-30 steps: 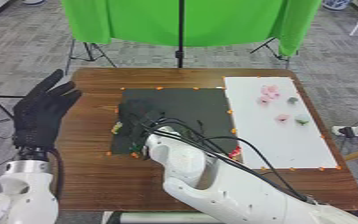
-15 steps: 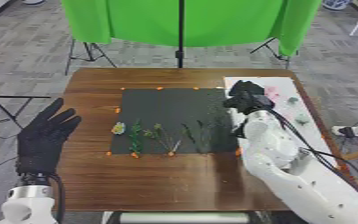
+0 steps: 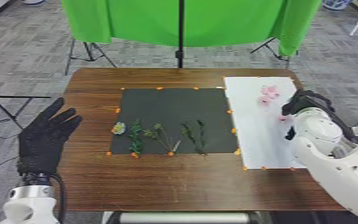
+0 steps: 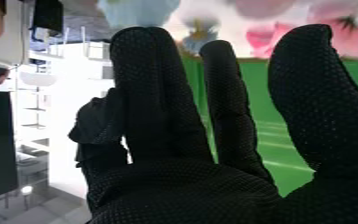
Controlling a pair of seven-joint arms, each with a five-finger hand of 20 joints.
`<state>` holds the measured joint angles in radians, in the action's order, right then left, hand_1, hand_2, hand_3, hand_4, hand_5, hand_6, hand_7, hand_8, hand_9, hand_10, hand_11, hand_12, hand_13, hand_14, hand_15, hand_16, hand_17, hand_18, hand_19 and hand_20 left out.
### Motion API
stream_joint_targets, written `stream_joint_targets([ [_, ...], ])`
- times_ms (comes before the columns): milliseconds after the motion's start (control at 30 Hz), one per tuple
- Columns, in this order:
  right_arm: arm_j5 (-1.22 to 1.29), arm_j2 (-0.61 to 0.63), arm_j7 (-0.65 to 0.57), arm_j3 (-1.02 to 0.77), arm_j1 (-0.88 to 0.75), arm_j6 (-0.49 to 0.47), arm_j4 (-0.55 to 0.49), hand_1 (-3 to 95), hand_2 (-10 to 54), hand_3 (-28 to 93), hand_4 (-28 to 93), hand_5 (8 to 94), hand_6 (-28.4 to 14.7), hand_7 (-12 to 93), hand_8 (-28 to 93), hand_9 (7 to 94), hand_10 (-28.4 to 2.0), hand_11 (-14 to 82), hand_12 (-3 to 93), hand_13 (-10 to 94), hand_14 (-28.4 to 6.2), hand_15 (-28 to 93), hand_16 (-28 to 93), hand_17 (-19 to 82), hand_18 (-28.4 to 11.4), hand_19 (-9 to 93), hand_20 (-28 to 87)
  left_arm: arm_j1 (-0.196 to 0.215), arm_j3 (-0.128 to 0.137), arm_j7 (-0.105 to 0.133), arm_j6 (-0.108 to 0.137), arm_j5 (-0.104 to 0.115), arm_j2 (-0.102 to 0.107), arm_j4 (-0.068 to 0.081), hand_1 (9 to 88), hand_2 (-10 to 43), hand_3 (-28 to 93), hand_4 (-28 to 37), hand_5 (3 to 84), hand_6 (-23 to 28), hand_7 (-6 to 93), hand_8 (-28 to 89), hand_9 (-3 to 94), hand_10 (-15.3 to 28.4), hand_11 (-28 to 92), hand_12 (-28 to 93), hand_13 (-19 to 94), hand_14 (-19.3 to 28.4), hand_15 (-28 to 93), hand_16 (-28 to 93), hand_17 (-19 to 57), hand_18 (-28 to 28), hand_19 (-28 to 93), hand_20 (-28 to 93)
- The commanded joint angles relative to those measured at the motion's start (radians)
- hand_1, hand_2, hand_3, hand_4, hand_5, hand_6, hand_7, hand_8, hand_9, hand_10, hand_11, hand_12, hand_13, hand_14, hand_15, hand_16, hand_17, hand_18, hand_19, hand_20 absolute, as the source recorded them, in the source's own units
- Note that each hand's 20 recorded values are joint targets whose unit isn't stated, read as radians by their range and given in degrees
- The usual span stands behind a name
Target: Arrange flowers
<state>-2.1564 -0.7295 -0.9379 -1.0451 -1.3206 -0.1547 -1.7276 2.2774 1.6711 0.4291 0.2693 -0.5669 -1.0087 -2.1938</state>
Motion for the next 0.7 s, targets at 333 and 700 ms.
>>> stream_joint_targets([
  [333, -0.115, -0.030, 0.024, 0.152, 0.020, 0.088, 0.082, 52.6, -9.5, 70, -28, 78.0, 2.7, 19, -1, 83.0, -10.1, 15.1, 27.0, 69, -7.3, 66, 20, 29, -26.0, 93, 52, 0.003, -0.008, -0.002, -0.002, 0.007, -0.010, 0.007, 25.2, 9.2, 76, -20.6, 40.3, 10.5, 12.5, -8, 37.9, 20.6, 29, 13, 27, 26.2, 56, -7, -8.1, 23.2, 50, 25],
  [700, -0.216, -0.037, 0.122, 0.182, 0.046, 0.256, -0.065, 58.9, -9.5, 68, -28, 89.1, 1.4, 16, 3, 93.7, -5.1, 19.1, 32.8, 80, -5.0, 67, 19, 36, -26.1, 93, 57, 0.017, 0.008, 0.001, 0.003, 0.006, -0.004, 0.002, 25.1, 9.2, 76, -20.4, 40.3, 10.5, 12.5, -8, 38.0, 20.7, 29, 13, 27, 26.1, 56, -7, -8.0, 23.2, 50, 25],
])
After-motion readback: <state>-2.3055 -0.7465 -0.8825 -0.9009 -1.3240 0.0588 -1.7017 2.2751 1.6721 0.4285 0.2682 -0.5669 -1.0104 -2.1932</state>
